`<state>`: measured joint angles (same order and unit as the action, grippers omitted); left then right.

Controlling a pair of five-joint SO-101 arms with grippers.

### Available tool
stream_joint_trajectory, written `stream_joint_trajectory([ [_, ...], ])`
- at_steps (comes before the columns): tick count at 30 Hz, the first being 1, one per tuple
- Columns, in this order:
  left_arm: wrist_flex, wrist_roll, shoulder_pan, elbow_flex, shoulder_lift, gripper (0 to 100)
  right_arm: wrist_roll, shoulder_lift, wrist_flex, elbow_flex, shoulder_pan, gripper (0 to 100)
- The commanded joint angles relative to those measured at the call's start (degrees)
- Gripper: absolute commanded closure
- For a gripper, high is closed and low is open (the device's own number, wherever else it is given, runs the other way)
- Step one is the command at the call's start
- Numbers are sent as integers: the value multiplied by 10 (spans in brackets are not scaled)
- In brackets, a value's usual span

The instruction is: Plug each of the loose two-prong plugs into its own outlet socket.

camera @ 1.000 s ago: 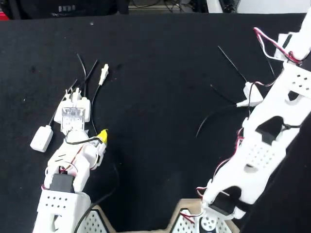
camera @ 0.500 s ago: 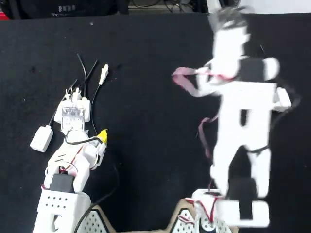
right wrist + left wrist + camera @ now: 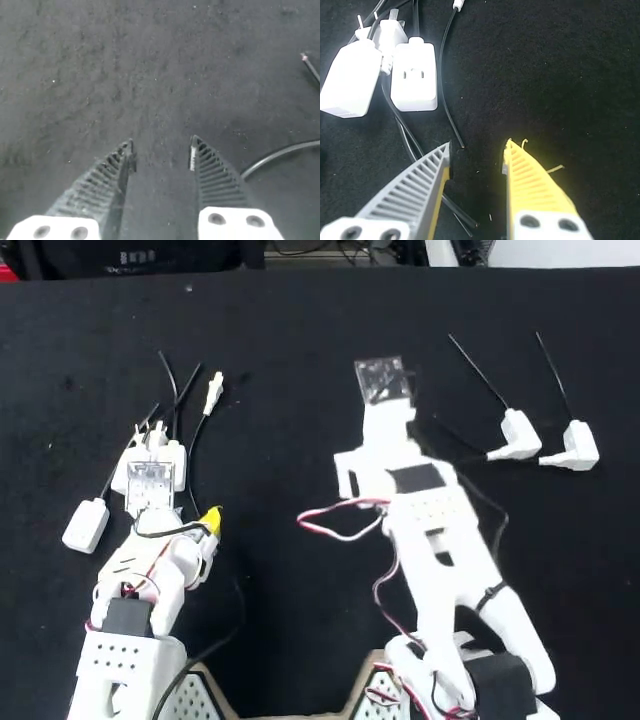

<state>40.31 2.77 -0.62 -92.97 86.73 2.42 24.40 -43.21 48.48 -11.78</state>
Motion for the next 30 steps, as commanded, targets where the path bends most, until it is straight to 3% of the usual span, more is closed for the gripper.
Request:
stream_joint_trajectory([
  [1, -7, -4, 7, 7, 6, 827, 6, 25, 95, 60, -9, 835],
  [6, -5, -4, 19, 13, 6, 824, 6, 26, 164, 109, -11, 835],
  [14, -5, 0, 165, 64, 6, 823, 5, 35, 171, 119, -10, 833],
  [22, 35, 0, 189, 123, 5, 822, 2, 159, 178, 190, -51, 833],
  [30, 132, -5, 204, 235, 0, 815, 1, 224, 376, 326, -61, 835],
])
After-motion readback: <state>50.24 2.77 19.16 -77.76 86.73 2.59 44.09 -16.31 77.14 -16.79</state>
